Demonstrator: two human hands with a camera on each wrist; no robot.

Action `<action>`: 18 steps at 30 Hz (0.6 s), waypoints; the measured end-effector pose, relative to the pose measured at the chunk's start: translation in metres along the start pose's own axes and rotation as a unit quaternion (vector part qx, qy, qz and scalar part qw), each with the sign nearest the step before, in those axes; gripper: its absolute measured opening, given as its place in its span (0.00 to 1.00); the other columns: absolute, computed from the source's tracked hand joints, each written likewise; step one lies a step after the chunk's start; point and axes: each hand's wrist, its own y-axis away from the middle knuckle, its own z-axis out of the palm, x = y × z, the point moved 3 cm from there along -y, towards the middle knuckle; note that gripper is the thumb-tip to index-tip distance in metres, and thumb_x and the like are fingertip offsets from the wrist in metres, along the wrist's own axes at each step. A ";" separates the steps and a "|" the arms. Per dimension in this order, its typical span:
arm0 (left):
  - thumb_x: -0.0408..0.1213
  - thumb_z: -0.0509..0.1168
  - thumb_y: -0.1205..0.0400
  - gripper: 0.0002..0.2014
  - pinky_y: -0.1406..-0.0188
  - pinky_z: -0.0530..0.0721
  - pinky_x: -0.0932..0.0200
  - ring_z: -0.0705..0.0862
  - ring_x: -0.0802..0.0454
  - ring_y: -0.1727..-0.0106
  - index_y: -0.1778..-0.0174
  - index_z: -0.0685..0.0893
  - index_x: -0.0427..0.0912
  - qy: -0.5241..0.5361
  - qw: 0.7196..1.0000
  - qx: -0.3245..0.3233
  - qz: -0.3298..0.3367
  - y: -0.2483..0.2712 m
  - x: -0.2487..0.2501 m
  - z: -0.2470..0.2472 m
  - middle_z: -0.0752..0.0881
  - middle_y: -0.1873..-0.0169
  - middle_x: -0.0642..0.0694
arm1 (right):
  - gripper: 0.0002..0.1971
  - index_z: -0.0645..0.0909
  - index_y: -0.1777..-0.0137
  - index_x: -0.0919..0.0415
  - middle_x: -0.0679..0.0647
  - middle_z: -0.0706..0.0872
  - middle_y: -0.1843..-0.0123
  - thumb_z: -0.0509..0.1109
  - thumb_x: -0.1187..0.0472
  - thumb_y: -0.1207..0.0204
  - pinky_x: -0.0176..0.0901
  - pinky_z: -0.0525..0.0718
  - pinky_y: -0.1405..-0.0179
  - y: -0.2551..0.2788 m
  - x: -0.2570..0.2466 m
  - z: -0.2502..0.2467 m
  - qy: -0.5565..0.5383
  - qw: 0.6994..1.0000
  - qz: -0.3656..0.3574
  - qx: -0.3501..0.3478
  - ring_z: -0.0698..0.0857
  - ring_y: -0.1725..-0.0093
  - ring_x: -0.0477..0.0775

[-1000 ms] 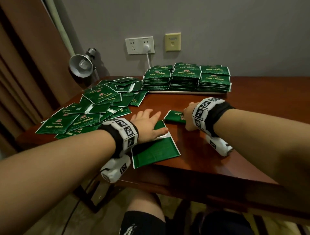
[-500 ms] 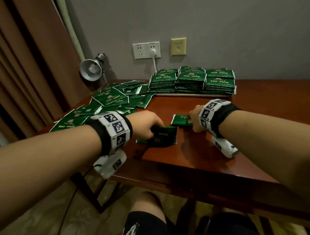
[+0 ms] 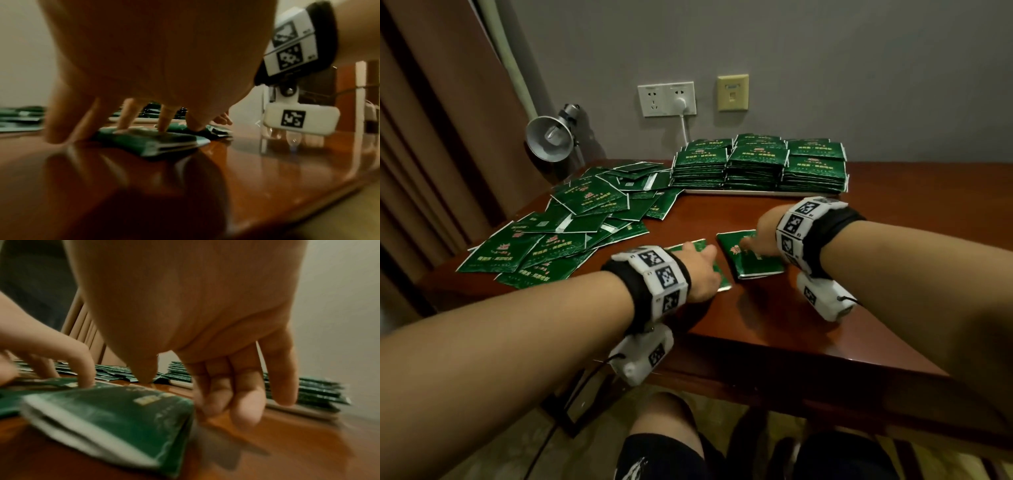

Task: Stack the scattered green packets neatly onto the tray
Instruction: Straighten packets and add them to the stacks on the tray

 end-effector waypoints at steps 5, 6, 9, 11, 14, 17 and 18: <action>0.54 0.65 0.20 0.16 0.46 0.81 0.50 0.80 0.41 0.42 0.48 0.77 0.45 0.079 0.992 0.081 0.049 -0.010 -0.007 -0.007 0.79 0.43 0.44 | 0.24 0.76 0.33 0.57 0.58 0.80 0.36 0.70 0.50 0.28 0.51 0.84 0.45 0.004 0.004 -0.008 0.004 0.998 -0.051 0.019 0.82 0.42 0.60; 0.61 0.66 0.23 0.23 0.42 0.80 0.46 0.77 0.41 0.39 0.43 0.76 0.46 0.061 0.993 0.102 0.019 -0.011 -0.009 -0.004 0.75 0.40 0.44 | 0.30 0.71 0.27 0.54 0.56 0.76 0.33 0.72 0.50 0.30 0.53 0.82 0.42 0.005 0.002 -0.009 -0.009 0.997 -0.073 0.035 0.79 0.37 0.60; 0.67 0.67 0.27 0.36 0.34 0.75 0.41 0.71 0.37 0.32 0.30 0.69 0.47 0.032 0.994 0.088 -0.053 -0.015 -0.012 0.004 0.70 0.34 0.40 | 0.38 0.62 0.19 0.49 0.54 0.75 0.28 0.72 0.44 0.28 0.54 0.81 0.38 0.004 -0.008 -0.003 -0.041 0.992 -0.122 0.007 0.78 0.33 0.60; 0.61 0.69 0.25 0.35 0.31 0.73 0.40 0.71 0.36 0.30 0.27 0.68 0.47 0.046 0.996 0.052 -0.061 -0.020 -0.014 0.001 0.71 0.32 0.39 | 0.35 0.68 0.23 0.53 0.57 0.79 0.32 0.67 0.37 0.26 0.51 0.83 0.48 0.002 -0.009 0.000 -0.005 0.995 -0.100 -0.023 0.81 0.37 0.60; 0.43 0.70 0.24 0.30 0.30 0.74 0.40 0.71 0.37 0.29 0.26 0.68 0.50 0.080 0.995 0.020 -0.054 -0.026 -0.024 -0.006 0.71 0.31 0.39 | 0.30 0.82 0.51 0.57 0.54 0.83 0.58 0.58 0.29 0.23 0.42 0.80 0.61 0.001 -0.001 0.002 0.075 0.997 -0.030 -0.022 0.83 0.59 0.56; 0.53 0.75 0.29 0.39 0.31 0.76 0.42 0.72 0.39 0.30 0.25 0.65 0.50 0.092 0.995 0.020 -0.045 -0.029 -0.033 -0.005 0.72 0.31 0.41 | 0.41 0.83 0.48 0.63 0.58 0.86 0.55 0.50 0.24 0.25 0.49 0.83 0.46 0.003 0.011 0.006 0.076 0.997 0.030 0.002 0.85 0.54 0.60; 0.59 0.76 0.32 0.43 0.31 0.76 0.42 0.73 0.40 0.31 0.25 0.65 0.49 0.093 0.994 0.030 -0.046 -0.029 -0.034 -0.004 0.73 0.32 0.42 | 0.43 0.82 0.39 0.63 0.59 0.86 0.46 0.50 0.23 0.26 0.49 0.81 0.45 0.004 0.014 0.005 0.065 0.997 0.029 0.008 0.85 0.46 0.62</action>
